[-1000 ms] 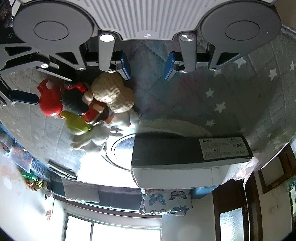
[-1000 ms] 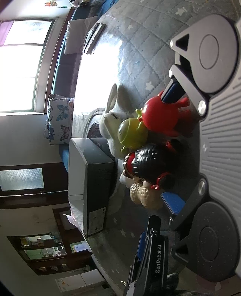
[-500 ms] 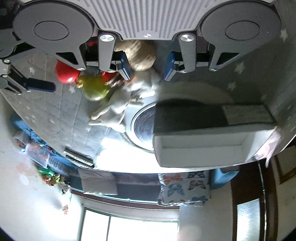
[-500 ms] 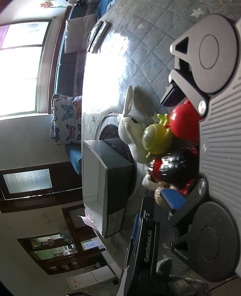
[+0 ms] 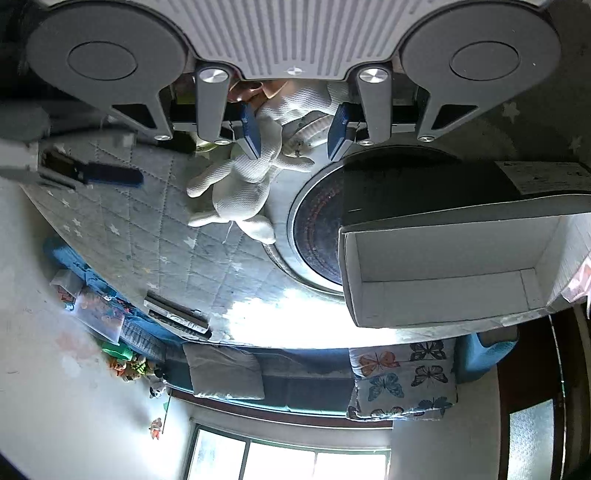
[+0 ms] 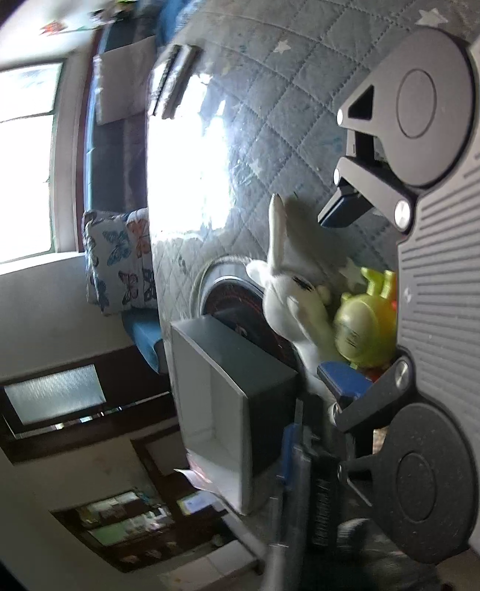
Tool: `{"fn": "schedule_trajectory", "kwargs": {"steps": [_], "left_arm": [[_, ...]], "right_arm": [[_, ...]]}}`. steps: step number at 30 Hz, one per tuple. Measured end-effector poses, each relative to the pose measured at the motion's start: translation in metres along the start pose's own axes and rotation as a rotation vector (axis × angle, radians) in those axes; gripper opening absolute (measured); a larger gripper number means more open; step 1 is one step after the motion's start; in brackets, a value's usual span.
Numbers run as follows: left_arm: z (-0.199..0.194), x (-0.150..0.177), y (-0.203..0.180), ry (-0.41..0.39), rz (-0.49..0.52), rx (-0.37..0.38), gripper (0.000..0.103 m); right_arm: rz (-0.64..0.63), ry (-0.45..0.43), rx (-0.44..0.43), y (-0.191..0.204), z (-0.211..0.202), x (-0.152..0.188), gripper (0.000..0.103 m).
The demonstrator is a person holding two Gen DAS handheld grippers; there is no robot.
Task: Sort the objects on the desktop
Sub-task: 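Lower the left gripper onto the white plush rabbit and close, then lift the white rabbit with the left gripper and release it into the box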
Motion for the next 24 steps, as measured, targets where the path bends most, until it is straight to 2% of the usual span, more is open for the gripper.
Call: {"fn": "schedule_trajectory", "kwargs": {"steps": [7,11,17,24], "left_arm": [[0.014,0.002,-0.006,0.044,0.034,0.061,0.042],[0.023,0.002,-0.011,0.063,0.051,0.078,0.042],[0.036,0.002,-0.008,0.114,0.025,0.126,0.042],[0.049,0.003,-0.009,0.143,0.015,0.165,0.028]], "right_arm": [[0.143,0.04,-0.088,-0.016,0.027,-0.022,0.067],[0.159,0.083,-0.096,-0.018,0.046,-0.028,0.063],[0.176,0.136,-0.115,-0.016,0.068,-0.03,0.058],[0.167,0.142,-0.125,-0.011,0.078,-0.028,0.048]]}}
Point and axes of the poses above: each gripper's, at about its wrist camera, not at the fingertips, and z roughly the way its jaws point, y to its left, x to its underside, the point moved 6 cm from there along z, roughly the way its jaws point, and after that the axes turned 4 degrees about -x, right-handed, at the moved point
